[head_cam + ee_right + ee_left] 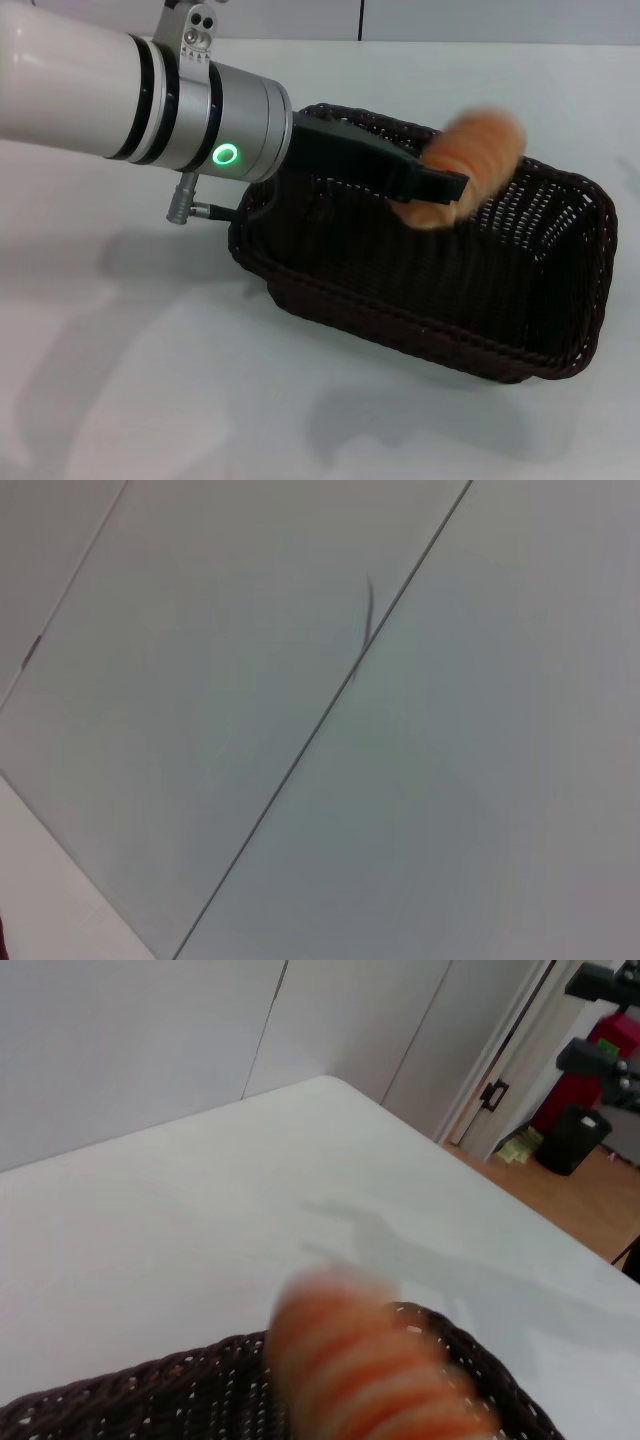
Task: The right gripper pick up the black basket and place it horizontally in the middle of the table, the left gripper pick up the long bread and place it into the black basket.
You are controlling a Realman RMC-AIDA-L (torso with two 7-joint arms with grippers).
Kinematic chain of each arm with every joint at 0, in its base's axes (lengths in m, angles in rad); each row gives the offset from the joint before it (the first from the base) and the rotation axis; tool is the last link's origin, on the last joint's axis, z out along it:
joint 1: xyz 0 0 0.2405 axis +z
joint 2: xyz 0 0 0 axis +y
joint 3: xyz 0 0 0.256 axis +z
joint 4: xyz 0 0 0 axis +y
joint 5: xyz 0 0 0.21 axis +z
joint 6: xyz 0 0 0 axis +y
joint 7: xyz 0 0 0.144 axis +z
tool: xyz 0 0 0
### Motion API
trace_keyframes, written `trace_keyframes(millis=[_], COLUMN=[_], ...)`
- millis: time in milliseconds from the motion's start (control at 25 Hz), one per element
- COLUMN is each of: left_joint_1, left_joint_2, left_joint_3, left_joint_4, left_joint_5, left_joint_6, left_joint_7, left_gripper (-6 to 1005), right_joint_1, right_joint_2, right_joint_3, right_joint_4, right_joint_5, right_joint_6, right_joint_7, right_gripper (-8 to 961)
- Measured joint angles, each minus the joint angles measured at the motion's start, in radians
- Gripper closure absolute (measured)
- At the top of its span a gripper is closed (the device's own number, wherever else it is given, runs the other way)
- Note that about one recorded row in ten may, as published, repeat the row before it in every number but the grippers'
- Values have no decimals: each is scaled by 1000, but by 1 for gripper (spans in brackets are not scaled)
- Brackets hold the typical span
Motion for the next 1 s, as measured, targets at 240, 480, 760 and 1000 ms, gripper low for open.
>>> trace_keyframes(millis=[240,480,760,1000], left_joint_1=[1,23,147,335], left_joint_2=[0,1,3,2], left_joint_3=[-1,-24,-123,-121], left_joint_4=[10,56,200,276], left_joint_5=[-4,2,33,7], left_joint_6=[-1,-8,-151,-371], left_joint_7=[-1,-5,72,195], left_gripper=[422,207,181,181], right_joint_1=[-12,-23,-45,-65], right_joint_2=[0,0,1,4], right_joint_3=[0,-1,6,23], right_joint_4=[4,15,21,-14], right_joint_5=[0,2,75,133], right_joint_6=[3,5,-12,-18], right_joint_7=[-1,-1,19,39], right_gripper=[364,364,364,364])
